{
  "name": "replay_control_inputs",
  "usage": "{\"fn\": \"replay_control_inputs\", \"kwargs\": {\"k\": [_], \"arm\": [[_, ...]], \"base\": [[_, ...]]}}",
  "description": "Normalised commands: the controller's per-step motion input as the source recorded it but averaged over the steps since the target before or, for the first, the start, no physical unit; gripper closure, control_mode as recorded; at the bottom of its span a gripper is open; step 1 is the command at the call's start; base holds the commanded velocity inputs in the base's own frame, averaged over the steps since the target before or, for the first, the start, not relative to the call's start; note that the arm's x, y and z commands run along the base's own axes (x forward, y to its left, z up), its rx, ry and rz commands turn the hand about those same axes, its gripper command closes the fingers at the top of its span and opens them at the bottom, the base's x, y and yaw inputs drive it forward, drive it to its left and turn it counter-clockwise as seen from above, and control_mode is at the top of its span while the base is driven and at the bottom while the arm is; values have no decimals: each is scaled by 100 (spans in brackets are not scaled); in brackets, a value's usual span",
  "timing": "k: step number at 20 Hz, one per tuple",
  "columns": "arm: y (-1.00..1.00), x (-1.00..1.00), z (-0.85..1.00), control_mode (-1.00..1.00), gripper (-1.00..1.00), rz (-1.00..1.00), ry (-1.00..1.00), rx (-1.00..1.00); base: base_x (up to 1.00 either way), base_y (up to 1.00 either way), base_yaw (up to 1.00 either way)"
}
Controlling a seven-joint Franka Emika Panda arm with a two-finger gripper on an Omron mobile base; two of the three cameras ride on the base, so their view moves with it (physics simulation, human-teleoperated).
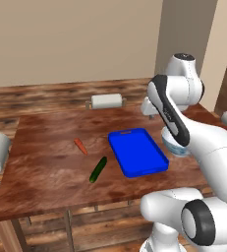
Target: Place the two vegetables and bowl onto the tray for setting up a vegetable dip station.
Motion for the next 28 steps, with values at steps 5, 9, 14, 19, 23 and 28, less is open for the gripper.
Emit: {"fn": "replay_control_inputs", "kwargs": {"k": [5,9,14,19,23,28], "arm": [[-33,-2,-11,-100,-100,0,0,0],[-29,0,-12,-100,-100,0,0,-2],[-30,0,-14,-100,-100,0,0,-1],[-33,-1,-15,-100,-100,1,0,0],[-33,-1,-15,-100,-100,3,0,0],[-34,0,-12,-100,-100,4,0,0]], "base": [[0,0,0],[0,0,0],[0,0,0],[0,0,0],[0,0,0],[0,0,0]]}}
